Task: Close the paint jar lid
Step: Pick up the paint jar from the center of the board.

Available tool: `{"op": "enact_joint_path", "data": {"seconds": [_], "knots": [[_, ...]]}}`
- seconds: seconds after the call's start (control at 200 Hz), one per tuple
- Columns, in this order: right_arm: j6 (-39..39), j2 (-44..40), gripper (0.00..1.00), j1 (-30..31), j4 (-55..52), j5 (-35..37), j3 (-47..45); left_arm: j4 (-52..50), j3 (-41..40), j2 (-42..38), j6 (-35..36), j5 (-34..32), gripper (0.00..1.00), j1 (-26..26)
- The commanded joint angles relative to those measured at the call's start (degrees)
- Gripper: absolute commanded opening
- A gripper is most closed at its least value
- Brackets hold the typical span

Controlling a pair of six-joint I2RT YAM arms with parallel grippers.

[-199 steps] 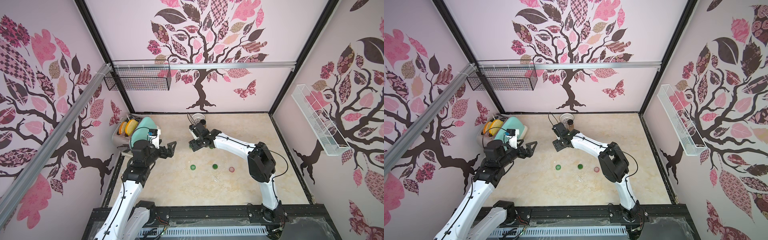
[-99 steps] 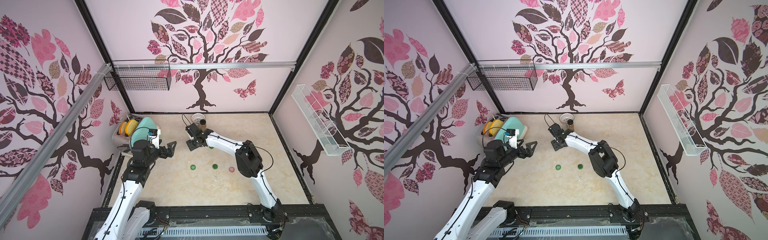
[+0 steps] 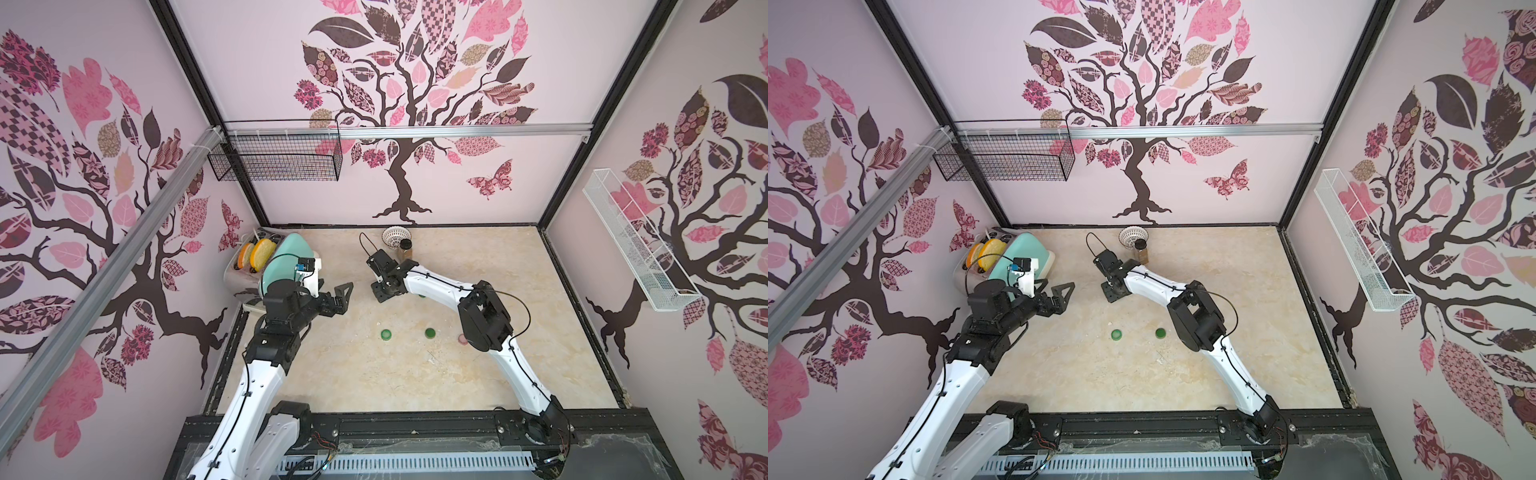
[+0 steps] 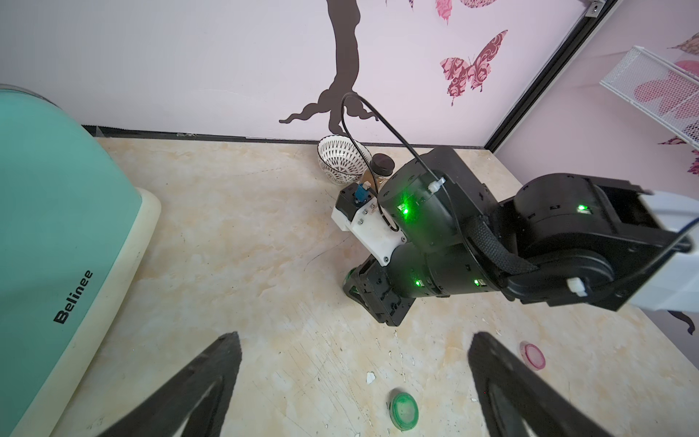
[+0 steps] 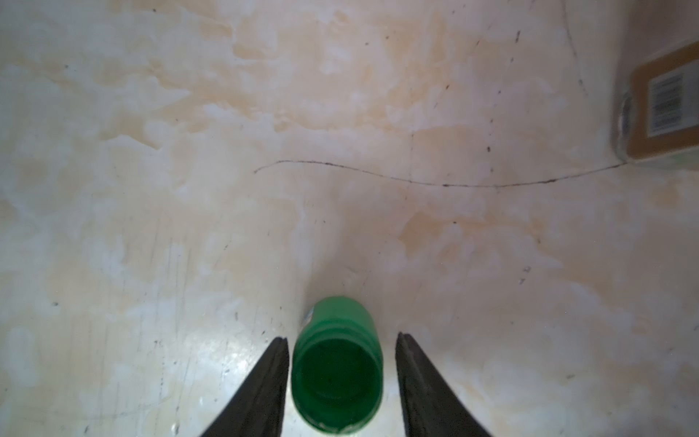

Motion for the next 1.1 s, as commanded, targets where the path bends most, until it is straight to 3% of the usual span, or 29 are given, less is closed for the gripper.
{"op": "enact_joint_path", "data": {"seconds": [0.0, 0.25, 0.51, 0.905, 1.095], "knots": [[1.34, 0.86, 0.45, 0.31, -0.65, 0.0, 2.15, 0.34, 0.26, -0.32, -0.35, 0.79, 0.98, 0.26], [2.17, 1.67, 0.36, 0.35, -0.65, -0.37, 2.18, 0.33, 0.14, -0.44, -0.48, 0.73, 0.98, 0.26], [2.33, -0.52, 0.33, 0.13, -0.86, -0.12, 0.77, 0.69, 0.0, -0.77, -0.44, 0.7, 0.98, 0.24], [2.63, -18.71, 0.29, -1.98, 2.69, -0.61, -10.76, 5.68, -1.6, -0.97, 0.03, 3.9, 0.98, 0.17], [1.55, -28.07, 0.29, -3.16, 0.61, -1.73, -15.77, 14.86, -4.97, -1.67, -3.05, 6.65, 0.96, -0.51]]}}
